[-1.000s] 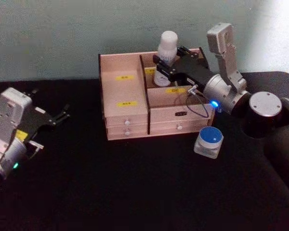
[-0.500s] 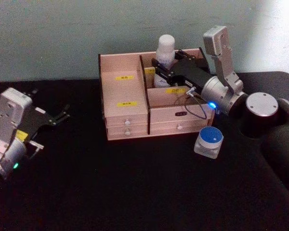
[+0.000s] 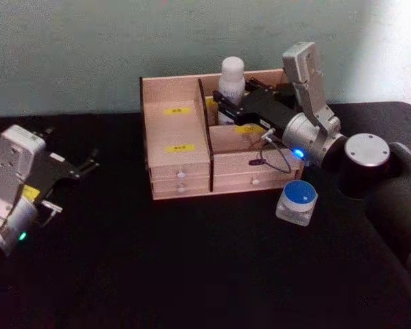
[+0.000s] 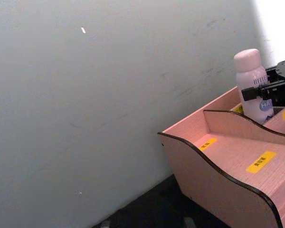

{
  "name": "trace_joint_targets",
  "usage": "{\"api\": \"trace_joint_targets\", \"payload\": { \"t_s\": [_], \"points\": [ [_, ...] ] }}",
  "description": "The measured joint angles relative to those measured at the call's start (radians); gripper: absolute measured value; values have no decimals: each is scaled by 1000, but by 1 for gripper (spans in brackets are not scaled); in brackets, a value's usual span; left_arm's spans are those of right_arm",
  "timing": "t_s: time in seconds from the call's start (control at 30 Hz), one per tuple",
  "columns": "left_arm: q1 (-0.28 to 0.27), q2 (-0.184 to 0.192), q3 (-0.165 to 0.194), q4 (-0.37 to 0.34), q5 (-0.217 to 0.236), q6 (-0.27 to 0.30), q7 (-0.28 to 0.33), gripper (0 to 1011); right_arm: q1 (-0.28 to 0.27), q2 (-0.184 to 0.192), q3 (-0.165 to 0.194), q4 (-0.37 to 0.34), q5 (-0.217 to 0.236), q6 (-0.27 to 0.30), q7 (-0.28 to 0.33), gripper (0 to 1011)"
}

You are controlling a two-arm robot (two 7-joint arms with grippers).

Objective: Pick up the facial cleanser and watermelon frost from the table and place them into the tiered storage box.

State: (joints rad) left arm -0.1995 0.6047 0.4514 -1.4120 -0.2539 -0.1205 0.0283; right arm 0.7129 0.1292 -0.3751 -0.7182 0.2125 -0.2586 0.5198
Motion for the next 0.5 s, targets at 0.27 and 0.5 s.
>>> {"api": "trace_joint_targets", "payload": {
  "t_s": [0.27,0.5],
  "points": [
    [0,0,0,0,0,0,0,1001,5,-5,2,19,-7,1,1,593],
    [0,0,0,0,0,0,0,1001,6,-6,3,22,-14,2,-1,593]
  ]
}}
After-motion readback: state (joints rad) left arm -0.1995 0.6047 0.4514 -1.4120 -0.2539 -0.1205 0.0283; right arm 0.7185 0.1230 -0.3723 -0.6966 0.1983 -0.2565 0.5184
